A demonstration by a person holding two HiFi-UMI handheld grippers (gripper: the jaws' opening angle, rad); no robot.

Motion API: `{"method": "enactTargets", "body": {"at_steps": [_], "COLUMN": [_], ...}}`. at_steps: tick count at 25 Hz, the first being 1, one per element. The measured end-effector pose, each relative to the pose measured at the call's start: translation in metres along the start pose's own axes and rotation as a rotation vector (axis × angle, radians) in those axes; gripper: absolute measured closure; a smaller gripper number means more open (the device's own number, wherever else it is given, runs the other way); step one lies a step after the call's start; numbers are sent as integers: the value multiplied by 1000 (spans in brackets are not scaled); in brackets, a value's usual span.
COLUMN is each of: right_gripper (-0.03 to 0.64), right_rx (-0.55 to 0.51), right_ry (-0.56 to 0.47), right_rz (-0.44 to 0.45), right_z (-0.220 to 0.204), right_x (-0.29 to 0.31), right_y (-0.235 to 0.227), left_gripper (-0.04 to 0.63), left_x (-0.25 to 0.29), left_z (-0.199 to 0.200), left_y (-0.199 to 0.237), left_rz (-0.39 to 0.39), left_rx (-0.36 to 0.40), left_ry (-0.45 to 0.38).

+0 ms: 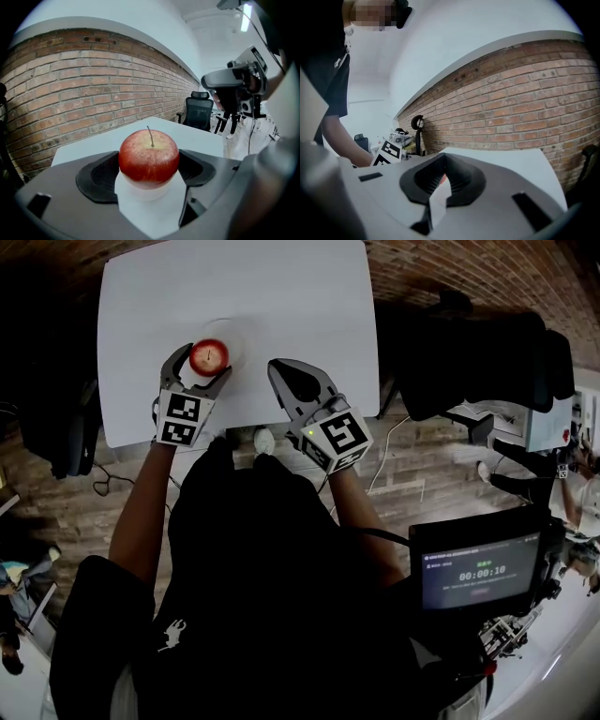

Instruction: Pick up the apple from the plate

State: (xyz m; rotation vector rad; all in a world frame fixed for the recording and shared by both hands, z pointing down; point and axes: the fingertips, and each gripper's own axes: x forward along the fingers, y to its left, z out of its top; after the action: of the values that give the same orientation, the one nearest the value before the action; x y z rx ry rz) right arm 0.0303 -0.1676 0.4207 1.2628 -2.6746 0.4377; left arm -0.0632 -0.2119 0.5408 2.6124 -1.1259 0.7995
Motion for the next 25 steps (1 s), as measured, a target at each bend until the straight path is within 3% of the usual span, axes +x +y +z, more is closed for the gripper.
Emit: {"method": "enactTargets", "body": {"at_steps": [11, 25], "right_gripper": [612, 612], "right_rx": [-37, -65], "right_ry": [-64, -113], "right_rz": [31, 81], "right_z": [22, 41], "right_x": [-40, -43], "right_y": [11, 22], "left_gripper": [212, 210], "left_x": [-41, -76], "left_z": [33, 55], "left_y": [-28, -38], "left_rz": [56, 97], "left_rx": [8, 5], "left_ry": [-45, -87]}}
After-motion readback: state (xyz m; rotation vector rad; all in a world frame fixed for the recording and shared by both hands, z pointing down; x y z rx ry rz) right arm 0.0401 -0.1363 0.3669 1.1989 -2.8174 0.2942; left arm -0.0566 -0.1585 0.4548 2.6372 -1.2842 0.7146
